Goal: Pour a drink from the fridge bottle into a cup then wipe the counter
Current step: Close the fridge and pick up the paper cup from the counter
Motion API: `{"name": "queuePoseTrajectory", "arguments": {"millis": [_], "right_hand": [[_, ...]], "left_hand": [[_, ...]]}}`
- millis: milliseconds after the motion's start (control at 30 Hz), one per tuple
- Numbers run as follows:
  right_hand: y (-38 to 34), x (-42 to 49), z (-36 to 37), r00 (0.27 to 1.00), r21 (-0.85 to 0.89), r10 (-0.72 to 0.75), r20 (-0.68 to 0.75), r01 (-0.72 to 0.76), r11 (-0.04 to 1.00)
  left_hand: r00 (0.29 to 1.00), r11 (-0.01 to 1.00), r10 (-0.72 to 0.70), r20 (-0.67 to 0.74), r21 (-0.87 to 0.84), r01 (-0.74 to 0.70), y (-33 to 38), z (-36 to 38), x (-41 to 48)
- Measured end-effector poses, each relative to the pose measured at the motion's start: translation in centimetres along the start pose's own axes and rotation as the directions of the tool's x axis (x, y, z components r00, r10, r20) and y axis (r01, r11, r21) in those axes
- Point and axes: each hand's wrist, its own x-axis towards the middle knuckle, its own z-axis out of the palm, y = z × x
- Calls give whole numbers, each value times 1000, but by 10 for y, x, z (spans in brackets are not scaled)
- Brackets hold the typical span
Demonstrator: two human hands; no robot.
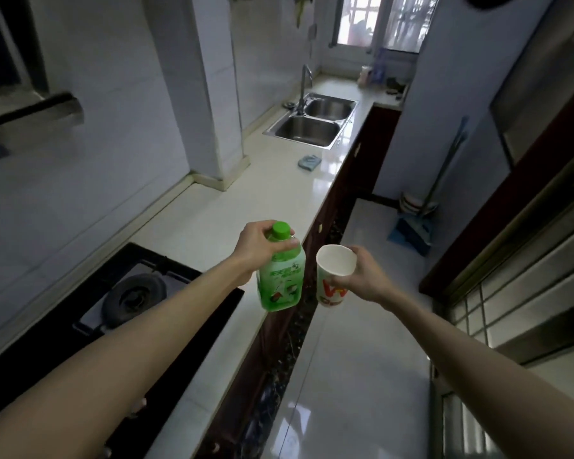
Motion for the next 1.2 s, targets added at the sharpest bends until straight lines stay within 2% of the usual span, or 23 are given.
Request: {"name": "queuePoseTrajectory", "arguments": {"millis": [333,600,733,967,1200], "right_hand": [[40,92,-43,999,-46,-6,32,8,999],[43,179,-97,983,-91,-126,135,139,986],[44,214,-111,969,-51,-164,185,176,983],[55,286,-102,951,-92,-157,267,187,978],[53,366,-72,928,-146,-177,328,235,961]], "left_hand": [[999,998,-55,1,10,55,9,50,89],[984,996,-88,-153,-18,87,41,88,151],[975,995,-96,-199,-29,92,53,96,171],[956,989,-145,-256,-31,142,51,92,215],[943,984,-166,-287,-104,142,25,70,282]]}}
